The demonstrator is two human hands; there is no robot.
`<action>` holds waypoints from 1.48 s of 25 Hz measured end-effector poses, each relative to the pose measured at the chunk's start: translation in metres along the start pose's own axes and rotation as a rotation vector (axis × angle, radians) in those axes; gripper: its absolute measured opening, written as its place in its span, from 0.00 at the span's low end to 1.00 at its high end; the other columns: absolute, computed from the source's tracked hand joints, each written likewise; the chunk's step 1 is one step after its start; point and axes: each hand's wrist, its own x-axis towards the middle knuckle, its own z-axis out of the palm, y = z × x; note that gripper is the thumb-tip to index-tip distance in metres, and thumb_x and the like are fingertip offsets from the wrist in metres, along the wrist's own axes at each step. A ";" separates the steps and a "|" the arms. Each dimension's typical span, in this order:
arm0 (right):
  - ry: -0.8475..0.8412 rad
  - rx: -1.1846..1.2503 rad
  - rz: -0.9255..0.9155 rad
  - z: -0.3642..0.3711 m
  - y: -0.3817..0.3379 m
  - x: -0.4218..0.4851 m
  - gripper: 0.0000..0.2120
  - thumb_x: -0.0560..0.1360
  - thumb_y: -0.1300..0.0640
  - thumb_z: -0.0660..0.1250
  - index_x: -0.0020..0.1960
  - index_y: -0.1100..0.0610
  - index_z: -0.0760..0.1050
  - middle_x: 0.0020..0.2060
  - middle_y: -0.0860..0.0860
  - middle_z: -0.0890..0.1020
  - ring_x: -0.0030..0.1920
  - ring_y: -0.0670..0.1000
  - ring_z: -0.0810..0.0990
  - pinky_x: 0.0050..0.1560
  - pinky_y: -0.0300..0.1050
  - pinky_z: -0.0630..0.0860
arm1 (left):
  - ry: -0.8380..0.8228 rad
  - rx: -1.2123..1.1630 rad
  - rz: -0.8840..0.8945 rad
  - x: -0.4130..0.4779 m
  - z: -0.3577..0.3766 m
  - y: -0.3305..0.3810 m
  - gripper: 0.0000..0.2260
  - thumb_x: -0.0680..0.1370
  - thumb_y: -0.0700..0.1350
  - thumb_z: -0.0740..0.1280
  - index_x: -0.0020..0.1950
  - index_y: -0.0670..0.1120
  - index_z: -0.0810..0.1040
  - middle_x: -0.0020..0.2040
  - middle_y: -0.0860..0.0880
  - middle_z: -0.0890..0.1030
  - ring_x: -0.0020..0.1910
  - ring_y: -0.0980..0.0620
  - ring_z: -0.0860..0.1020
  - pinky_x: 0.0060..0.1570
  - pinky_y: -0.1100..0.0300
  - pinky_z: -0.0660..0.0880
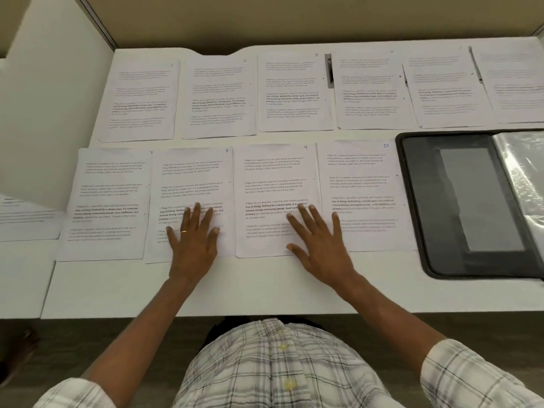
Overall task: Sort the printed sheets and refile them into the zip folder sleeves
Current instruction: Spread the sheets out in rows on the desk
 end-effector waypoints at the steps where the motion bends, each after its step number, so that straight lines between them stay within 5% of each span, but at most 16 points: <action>1: -0.020 -0.017 -0.004 0.005 -0.004 0.000 0.31 0.83 0.36 0.51 0.83 0.47 0.54 0.83 0.51 0.53 0.83 0.54 0.50 0.76 0.73 0.51 | -0.027 0.004 -0.005 -0.001 -0.001 -0.002 0.25 0.86 0.55 0.53 0.84 0.52 0.59 0.85 0.49 0.52 0.84 0.48 0.48 0.77 0.29 0.44; 11: -0.067 -0.064 0.013 0.013 -0.005 -0.003 0.31 0.83 0.34 0.47 0.82 0.47 0.58 0.82 0.51 0.56 0.82 0.55 0.54 0.75 0.76 0.51 | -0.032 -0.001 0.060 -0.006 0.005 -0.010 0.27 0.84 0.57 0.48 0.84 0.55 0.56 0.85 0.51 0.51 0.84 0.49 0.46 0.76 0.28 0.44; 18: -0.008 0.002 0.050 -0.004 -0.026 0.018 0.33 0.83 0.34 0.48 0.83 0.47 0.50 0.83 0.50 0.49 0.83 0.53 0.45 0.80 0.66 0.44 | 0.061 -0.016 0.096 -0.003 -0.003 -0.010 0.28 0.85 0.58 0.47 0.84 0.51 0.56 0.85 0.48 0.51 0.84 0.48 0.48 0.79 0.36 0.42; 27: 0.063 0.015 -0.047 -0.025 -0.153 0.147 0.35 0.83 0.34 0.45 0.84 0.53 0.46 0.83 0.52 0.44 0.82 0.56 0.41 0.80 0.62 0.42 | 0.131 0.029 0.184 0.072 -0.083 -0.062 0.32 0.83 0.63 0.40 0.85 0.49 0.51 0.85 0.47 0.47 0.84 0.47 0.43 0.81 0.42 0.40; 33: 0.071 0.047 0.042 -0.033 -0.228 0.240 0.38 0.81 0.33 0.38 0.84 0.53 0.46 0.83 0.53 0.44 0.83 0.57 0.41 0.81 0.62 0.44 | 0.119 0.061 0.202 0.138 -0.138 -0.134 0.34 0.83 0.64 0.40 0.85 0.49 0.51 0.85 0.47 0.46 0.84 0.47 0.42 0.79 0.43 0.36; 37: 0.107 0.277 0.099 -0.033 -0.250 0.295 0.35 0.84 0.37 0.50 0.82 0.59 0.55 0.83 0.57 0.53 0.82 0.59 0.51 0.81 0.56 0.51 | 0.087 0.013 0.176 0.184 -0.161 -0.168 0.33 0.83 0.63 0.43 0.85 0.48 0.52 0.85 0.46 0.48 0.84 0.46 0.44 0.81 0.42 0.39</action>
